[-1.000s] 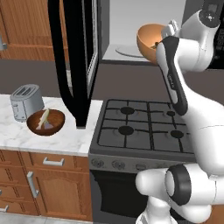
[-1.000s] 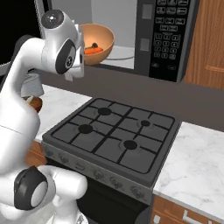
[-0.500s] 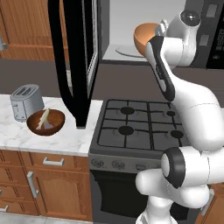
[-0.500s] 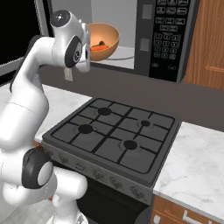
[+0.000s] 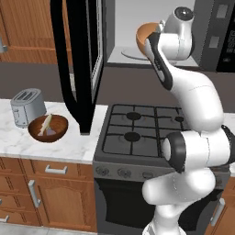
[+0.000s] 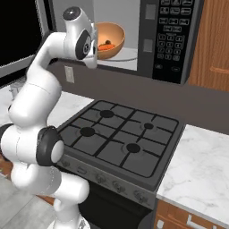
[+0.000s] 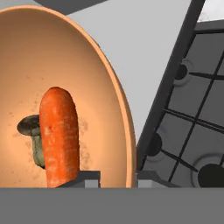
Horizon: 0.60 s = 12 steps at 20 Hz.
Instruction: Place the bowl containing the carrot and mushroom in the microwave. Close the microwave door and press the start button to microwave the meal.
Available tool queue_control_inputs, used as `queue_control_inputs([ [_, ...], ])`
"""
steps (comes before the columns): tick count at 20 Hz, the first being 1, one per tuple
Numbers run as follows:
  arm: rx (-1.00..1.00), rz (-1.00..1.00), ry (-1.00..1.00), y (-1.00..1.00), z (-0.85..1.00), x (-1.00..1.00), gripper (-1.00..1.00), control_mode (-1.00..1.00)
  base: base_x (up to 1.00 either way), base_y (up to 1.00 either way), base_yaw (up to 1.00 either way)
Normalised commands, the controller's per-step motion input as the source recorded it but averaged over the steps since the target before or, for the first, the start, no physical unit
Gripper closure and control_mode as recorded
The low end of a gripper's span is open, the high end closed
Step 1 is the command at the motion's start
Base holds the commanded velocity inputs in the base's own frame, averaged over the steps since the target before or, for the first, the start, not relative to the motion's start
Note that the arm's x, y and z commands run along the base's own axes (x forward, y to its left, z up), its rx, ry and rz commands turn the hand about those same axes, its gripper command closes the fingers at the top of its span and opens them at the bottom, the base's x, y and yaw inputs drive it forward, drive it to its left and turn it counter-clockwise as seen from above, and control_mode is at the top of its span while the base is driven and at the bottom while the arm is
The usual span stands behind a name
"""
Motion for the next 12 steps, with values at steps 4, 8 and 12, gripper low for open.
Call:
queue_control_inputs([
  [4,0.0,-0.04,0.04,-0.08,0.0,0.58,1.0,-1.0,0.0,0.0,0.0],
  [8,0.0,-0.04,0.06,-0.11,0.0,0.53,1.0,-1.0,0.0,0.0,0.0],
  [12,0.0,-0.04,0.06,-0.04,0.0,0.53,-1.0,-1.0,0.0,0.0,0.0],
])
